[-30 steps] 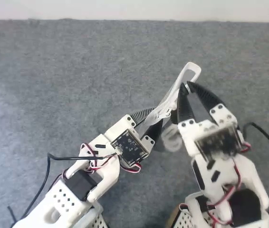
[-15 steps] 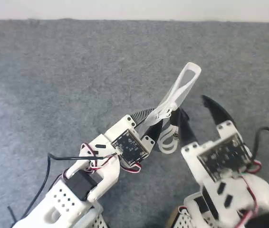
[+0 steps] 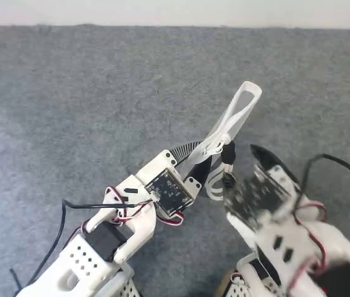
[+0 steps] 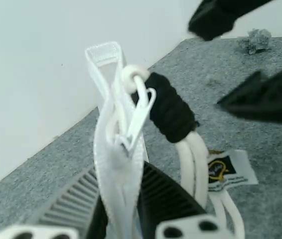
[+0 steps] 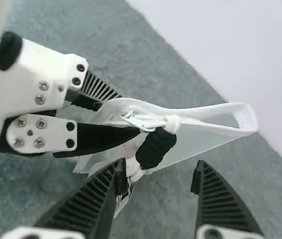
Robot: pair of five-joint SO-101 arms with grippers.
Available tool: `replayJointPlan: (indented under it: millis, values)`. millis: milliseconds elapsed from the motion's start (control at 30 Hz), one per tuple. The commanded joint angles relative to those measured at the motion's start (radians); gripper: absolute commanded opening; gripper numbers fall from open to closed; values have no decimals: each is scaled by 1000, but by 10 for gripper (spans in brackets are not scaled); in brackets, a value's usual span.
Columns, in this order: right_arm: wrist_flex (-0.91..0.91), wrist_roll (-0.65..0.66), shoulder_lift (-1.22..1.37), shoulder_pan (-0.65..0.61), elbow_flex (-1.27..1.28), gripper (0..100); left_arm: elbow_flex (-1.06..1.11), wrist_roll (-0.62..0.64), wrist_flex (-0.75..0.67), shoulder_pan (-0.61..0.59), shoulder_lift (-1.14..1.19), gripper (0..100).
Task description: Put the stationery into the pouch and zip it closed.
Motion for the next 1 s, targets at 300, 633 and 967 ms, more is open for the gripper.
replayJointPlan:
  millis: [300, 633, 967]
  values:
    - [-143, -114, 159, -4, -37, 206, 67, -6, 9, -6, 34, 9]
    - [-160, -135, 282, 91, -31, 206, 67, -6, 12, -6, 31, 9]
    - [-186, -133, 266, 96, 32, 184, 67, -6, 12, -6, 29, 9]
